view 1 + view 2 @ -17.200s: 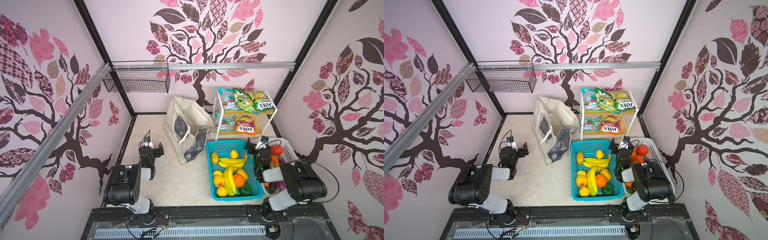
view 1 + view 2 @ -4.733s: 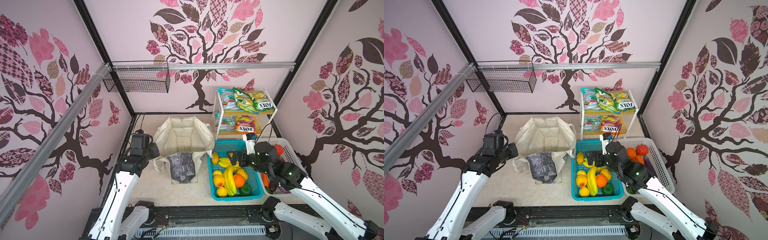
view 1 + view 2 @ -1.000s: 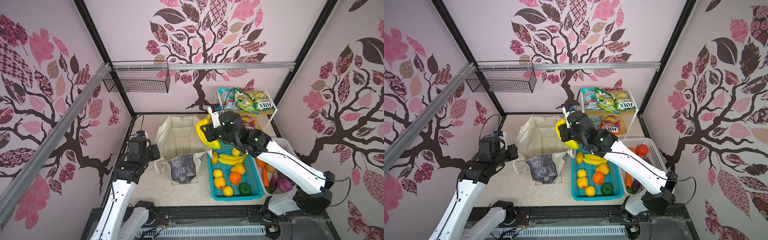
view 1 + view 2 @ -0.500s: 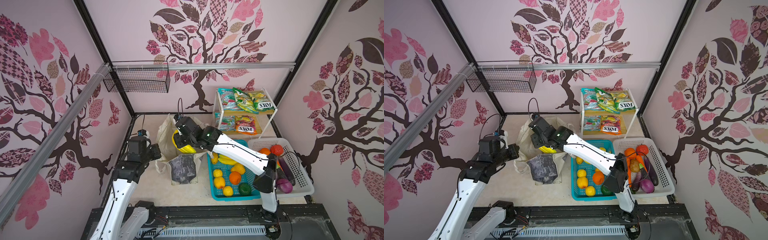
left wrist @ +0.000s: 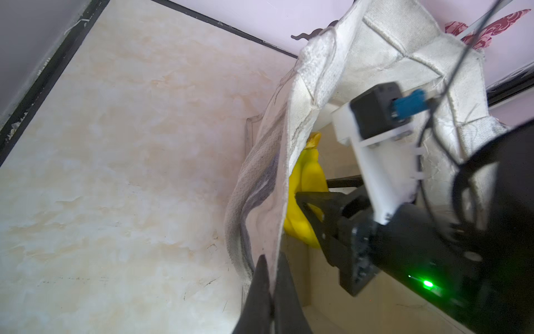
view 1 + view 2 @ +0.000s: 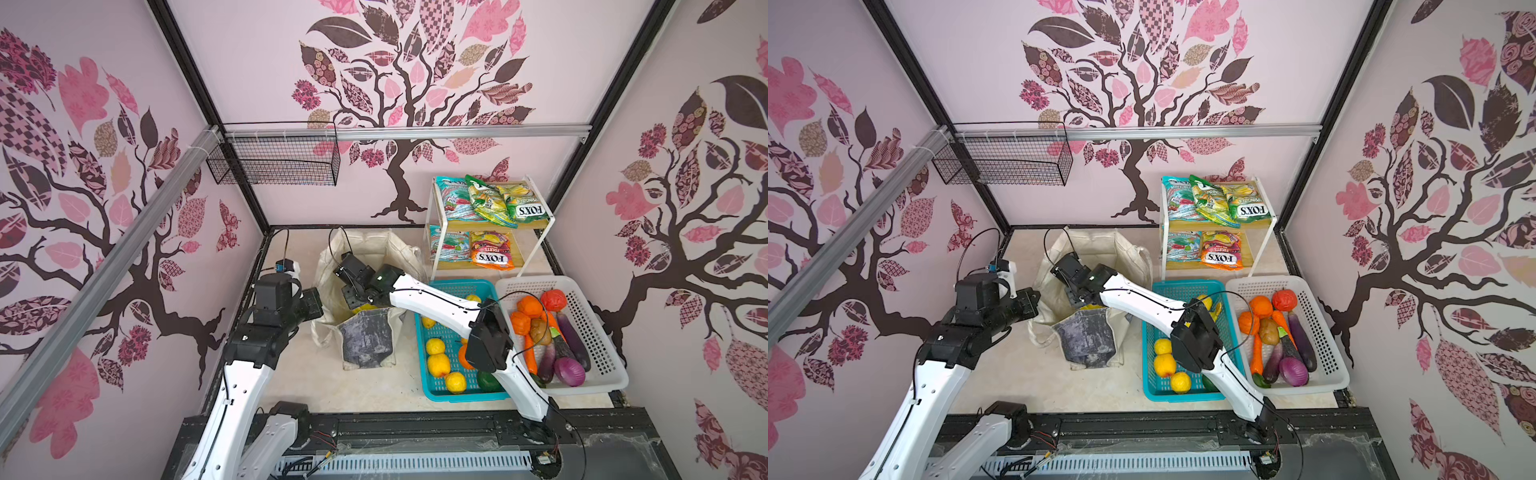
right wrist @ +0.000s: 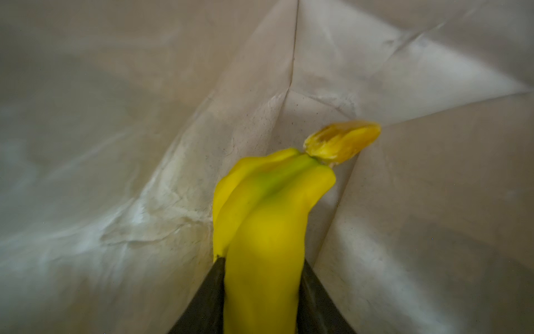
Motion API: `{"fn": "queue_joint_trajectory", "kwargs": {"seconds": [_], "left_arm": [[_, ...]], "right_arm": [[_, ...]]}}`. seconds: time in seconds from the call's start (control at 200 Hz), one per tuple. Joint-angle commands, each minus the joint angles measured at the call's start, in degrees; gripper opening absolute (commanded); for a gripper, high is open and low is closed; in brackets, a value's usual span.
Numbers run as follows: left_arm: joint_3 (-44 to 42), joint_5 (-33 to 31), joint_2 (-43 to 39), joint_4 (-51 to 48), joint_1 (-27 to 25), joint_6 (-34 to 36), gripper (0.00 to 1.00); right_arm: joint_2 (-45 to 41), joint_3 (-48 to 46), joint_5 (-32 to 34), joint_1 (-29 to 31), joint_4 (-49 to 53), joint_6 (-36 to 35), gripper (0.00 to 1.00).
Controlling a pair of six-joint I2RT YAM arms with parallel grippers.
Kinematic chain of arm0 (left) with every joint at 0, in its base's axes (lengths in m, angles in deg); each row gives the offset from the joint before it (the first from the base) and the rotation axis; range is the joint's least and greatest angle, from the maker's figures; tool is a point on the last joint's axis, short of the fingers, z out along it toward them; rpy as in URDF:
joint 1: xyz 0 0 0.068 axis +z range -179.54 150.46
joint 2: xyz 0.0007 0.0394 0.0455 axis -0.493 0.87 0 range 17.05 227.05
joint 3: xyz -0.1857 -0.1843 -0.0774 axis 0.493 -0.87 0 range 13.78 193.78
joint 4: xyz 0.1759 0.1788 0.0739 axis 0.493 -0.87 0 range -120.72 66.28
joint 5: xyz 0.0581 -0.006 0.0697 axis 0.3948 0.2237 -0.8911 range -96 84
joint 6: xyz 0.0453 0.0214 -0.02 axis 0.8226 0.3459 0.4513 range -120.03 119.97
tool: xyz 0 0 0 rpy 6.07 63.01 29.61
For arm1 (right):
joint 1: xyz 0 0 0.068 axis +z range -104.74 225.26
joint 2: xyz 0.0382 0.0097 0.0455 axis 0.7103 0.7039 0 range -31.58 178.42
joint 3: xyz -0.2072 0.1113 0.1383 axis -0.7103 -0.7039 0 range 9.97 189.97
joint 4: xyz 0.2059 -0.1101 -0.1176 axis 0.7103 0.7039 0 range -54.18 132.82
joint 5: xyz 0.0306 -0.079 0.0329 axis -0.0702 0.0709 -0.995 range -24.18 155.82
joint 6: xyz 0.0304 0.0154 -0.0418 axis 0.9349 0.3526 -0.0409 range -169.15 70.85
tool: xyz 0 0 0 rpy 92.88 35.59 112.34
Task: Place the food into the grocery bag and tie it
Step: 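Carry the bananas with the right gripper over the tote and lower inside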
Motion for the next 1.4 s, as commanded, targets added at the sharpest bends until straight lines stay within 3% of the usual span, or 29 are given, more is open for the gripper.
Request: {"fn": "queue_joint_trajectory", "kwargs": {"seconds": [0.0,0.24,0.345,0.525,0.785,0.815,0.82,0.85,1.24,1.396], "left_arm": [[-1.3,-0.3,-0.9,1.0,0.2,0.1,0.0],[-1.3,-1.2,-1.6,1.1,0.2,-0.1,0.0],[-1.3,-1.8,-1.6,1.0,0.3,-0.1,0.0],[-1.2,-1.8,-1.5,0.9,0.2,-0.1,0.0],[-1.2,-2.2,-0.9,0.5,0.2,-0.1,0.0],[-1.1,-2.2,-0.9,0.5,0.3,-0.1,0.0],[-1.1,-2.2,-0.9,0.6,0.2,-0.1,0.0],[-1.2,-2.3,-1.0,0.5,0.3,-0.1,0.0],[-1.1,-4.2,-0.7,-0.1,0.3,0.0,0.0],[-1.1,-3.5,-0.5,0.1,0.3,0.1,0.0]], "right_arm": [[4.5,2.0,1.3,-1.5,-0.6,2.2,0.39],[9.2,0.0,7.6,-1.9,-2.5,4.2,0.4],[9.4,-2.8,5.7,-2.0,-5.3,5.2,0.43],[6.7,-9.6,-5.4,-2.1,-13.6,4.6,0.64],[1.4,-12.5,-4.7,-2.2,-14.5,5.9,0.82],[0.4,-12.7,-4.6,-2.1,-14.2,6.0,0.85],[0.0,-12.9,-4.9,-2.1,-14.3,5.8,0.94],[-1.2,-13.7,-6.4,-2.1,-15.2,4.6,1.0],[-19.2,-19.3,-13.8,-1.7,-14.2,6.7,1.0],[-24.9,-20.2,-12.0,-0.3,-12.1,6.4,1.0]]}}
